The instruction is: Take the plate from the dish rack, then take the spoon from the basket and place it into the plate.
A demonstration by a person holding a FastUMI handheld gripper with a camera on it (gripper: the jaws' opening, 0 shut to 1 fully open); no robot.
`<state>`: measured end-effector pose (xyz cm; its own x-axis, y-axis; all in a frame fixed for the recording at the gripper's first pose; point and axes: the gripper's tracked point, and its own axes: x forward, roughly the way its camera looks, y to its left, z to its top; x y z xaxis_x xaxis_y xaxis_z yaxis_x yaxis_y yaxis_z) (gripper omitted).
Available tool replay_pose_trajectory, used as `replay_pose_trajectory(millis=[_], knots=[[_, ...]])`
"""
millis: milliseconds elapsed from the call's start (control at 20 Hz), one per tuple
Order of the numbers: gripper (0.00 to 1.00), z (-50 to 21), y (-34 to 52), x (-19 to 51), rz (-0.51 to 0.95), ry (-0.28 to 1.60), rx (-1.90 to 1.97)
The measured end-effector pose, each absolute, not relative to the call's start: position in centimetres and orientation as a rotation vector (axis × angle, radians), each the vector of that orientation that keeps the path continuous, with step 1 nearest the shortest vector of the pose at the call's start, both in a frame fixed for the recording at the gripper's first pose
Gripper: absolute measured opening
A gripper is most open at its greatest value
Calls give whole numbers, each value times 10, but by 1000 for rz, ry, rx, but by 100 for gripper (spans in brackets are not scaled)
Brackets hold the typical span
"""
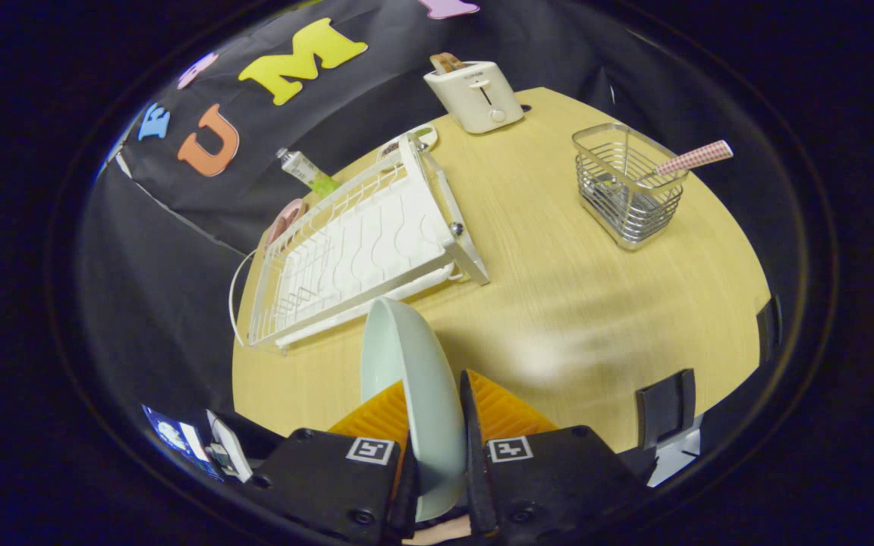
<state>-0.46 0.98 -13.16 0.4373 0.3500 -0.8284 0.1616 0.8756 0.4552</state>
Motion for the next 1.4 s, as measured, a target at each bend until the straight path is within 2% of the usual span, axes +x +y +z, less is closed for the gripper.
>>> replay_pose_trajectory(millis=[450,700,850,1050,1400], knots=[[35,-155,6,-4,120,1165,678],[43,-157,7,-2,139,1175,699],[44,-156,7,1,154,1159,683],[49,-147,2,-1,175,1113,625],[60,-119,-34,-10,218,915,423]])
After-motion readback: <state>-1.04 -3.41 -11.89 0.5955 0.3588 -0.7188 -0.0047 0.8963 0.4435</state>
